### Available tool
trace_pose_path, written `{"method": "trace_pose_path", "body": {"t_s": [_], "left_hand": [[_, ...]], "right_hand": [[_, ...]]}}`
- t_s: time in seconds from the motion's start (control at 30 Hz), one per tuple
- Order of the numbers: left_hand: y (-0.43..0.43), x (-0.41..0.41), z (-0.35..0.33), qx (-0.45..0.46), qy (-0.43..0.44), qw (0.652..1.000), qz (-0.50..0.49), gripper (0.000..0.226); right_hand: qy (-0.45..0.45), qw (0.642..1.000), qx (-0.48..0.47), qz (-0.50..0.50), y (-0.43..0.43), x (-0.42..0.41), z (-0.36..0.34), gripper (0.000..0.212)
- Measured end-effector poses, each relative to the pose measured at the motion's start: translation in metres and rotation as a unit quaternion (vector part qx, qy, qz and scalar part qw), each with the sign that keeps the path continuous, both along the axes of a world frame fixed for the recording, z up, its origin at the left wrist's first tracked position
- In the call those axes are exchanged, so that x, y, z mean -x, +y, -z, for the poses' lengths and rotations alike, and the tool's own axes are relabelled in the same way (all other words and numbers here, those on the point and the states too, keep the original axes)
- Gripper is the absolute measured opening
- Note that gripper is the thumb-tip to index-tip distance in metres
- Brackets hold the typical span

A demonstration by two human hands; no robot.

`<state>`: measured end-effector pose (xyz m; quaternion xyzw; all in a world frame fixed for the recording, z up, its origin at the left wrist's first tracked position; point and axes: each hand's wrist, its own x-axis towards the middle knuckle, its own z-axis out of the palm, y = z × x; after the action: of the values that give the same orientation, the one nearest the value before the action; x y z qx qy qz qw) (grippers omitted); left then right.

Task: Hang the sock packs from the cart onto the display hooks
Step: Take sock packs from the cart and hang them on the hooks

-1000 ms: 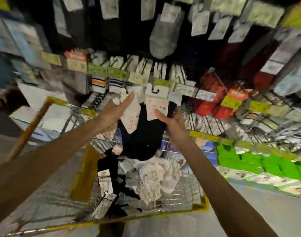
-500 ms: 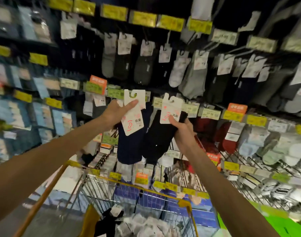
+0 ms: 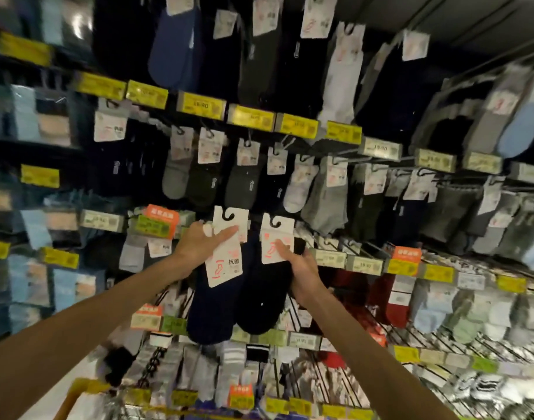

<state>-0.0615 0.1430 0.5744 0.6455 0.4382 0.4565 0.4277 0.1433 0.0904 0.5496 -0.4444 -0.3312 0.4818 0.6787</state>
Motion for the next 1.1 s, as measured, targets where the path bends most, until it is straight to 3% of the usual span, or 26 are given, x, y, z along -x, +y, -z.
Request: {"method": "trace_pose_path", "body": {"t_s": [0.27,0.4,0.6,0.8,1.1], "left_hand": [[0.035,0.004,-0.021,0.004,-0.025,1.000,0.000,0.023],[0.052,-0.003,-0.025,0.011,-0.016,1.000,-0.014,0.034],[0.054,-0.034,-0.035,0.005,-0.026,1.000,-0.008,0.024],[0.061,-0.063,-0.056,0.000,-0.018,1.000,0.009,0.027],[0.071,-0.074,-0.075,-0.006,-0.011,1.000,0.001,0.023]], "right_hand": [[-0.030,0.999,-0.012,0.033,0.032,0.005,-0.025,0.030],[-0.026,0.999,-0.015,0.033,0.042,-0.002,-0.035,0.031],[-0.007,0.999,-0.010,0.037,0.048,-0.032,-0.037,0.032],[-0.003,1.000,-0.025,0.017,0.054,-0.066,-0.040,0.038],[0.020,0.997,-0.059,-0.050,0.056,-0.102,-0.053,0.021]]}}
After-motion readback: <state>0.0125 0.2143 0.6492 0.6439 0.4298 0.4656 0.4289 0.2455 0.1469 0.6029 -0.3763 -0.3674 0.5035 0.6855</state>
